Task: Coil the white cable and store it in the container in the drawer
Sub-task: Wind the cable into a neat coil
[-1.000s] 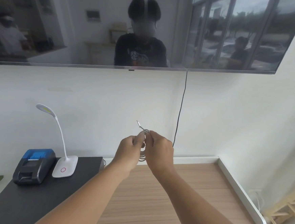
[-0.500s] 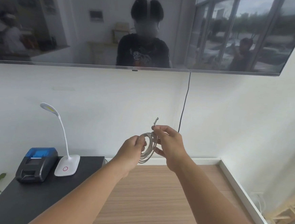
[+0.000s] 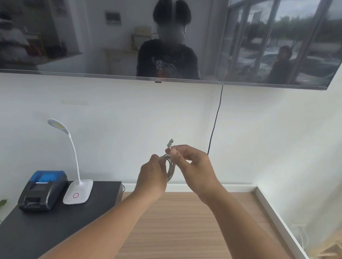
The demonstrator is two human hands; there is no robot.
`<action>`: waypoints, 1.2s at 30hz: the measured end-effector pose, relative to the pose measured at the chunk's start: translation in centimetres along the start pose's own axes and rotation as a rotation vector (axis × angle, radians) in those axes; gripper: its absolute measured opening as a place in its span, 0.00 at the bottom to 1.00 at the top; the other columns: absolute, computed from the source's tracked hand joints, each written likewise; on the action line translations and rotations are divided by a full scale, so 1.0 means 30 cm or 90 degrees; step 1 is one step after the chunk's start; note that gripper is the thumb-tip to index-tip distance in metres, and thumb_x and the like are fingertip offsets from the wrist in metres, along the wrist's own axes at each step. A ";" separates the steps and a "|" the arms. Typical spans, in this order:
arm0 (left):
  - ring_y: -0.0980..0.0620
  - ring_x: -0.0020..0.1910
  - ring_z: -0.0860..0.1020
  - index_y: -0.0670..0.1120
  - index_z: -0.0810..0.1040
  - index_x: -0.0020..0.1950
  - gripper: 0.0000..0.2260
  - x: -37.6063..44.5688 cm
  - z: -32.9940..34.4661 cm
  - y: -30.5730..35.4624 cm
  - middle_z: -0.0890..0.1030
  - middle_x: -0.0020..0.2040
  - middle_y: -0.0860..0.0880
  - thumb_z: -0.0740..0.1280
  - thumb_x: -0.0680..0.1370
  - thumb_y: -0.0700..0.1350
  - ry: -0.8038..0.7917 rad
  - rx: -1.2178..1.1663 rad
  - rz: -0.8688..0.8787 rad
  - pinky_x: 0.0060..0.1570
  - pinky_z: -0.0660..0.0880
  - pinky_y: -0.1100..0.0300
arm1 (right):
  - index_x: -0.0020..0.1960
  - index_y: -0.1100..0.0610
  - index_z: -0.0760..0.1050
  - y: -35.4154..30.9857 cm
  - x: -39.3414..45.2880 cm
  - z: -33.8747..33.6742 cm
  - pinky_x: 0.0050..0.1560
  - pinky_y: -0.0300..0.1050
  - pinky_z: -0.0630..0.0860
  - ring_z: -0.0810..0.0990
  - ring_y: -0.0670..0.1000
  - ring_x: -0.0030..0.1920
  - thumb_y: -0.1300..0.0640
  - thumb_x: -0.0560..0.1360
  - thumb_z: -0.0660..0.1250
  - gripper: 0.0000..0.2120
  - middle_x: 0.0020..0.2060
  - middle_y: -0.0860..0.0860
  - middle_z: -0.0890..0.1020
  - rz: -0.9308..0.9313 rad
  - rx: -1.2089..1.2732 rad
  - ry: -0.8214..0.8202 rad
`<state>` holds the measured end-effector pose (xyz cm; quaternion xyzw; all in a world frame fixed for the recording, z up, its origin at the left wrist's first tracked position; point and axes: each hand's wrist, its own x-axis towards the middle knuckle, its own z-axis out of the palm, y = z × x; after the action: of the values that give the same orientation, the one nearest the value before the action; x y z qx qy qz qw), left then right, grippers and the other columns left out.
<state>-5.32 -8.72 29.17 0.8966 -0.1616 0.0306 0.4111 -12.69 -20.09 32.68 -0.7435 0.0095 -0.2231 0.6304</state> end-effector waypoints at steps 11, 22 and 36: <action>0.55 0.32 0.72 0.47 0.70 0.45 0.12 0.002 0.025 0.003 0.76 0.37 0.51 0.53 0.85 0.48 0.016 -0.063 -0.018 0.27 0.61 0.59 | 0.47 0.60 0.81 0.040 0.067 -0.040 0.48 0.54 0.85 0.87 0.52 0.45 0.55 0.79 0.72 0.08 0.44 0.58 0.87 0.242 -0.067 -0.105; 0.55 0.34 0.72 0.44 0.71 0.48 0.13 -0.012 0.046 -0.014 0.76 0.38 0.51 0.53 0.86 0.49 0.028 -0.106 -0.017 0.29 0.63 0.59 | 0.47 0.59 0.73 0.058 0.096 -0.014 0.38 0.48 0.86 0.87 0.56 0.38 0.64 0.70 0.76 0.13 0.39 0.59 0.84 0.284 -0.121 -0.016; 0.57 0.38 0.74 0.43 0.73 0.52 0.15 -0.023 0.021 0.002 0.78 0.44 0.48 0.53 0.86 0.52 0.016 -0.109 -0.042 0.31 0.66 0.61 | 0.53 0.60 0.77 0.063 0.092 0.010 0.36 0.46 0.65 0.70 0.54 0.34 0.70 0.77 0.59 0.11 0.38 0.57 0.73 0.405 0.207 -0.175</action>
<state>-6.04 -9.05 28.68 0.8628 -0.1285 0.0144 0.4888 -9.61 -21.02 31.74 -0.6163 0.1197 0.0872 0.7734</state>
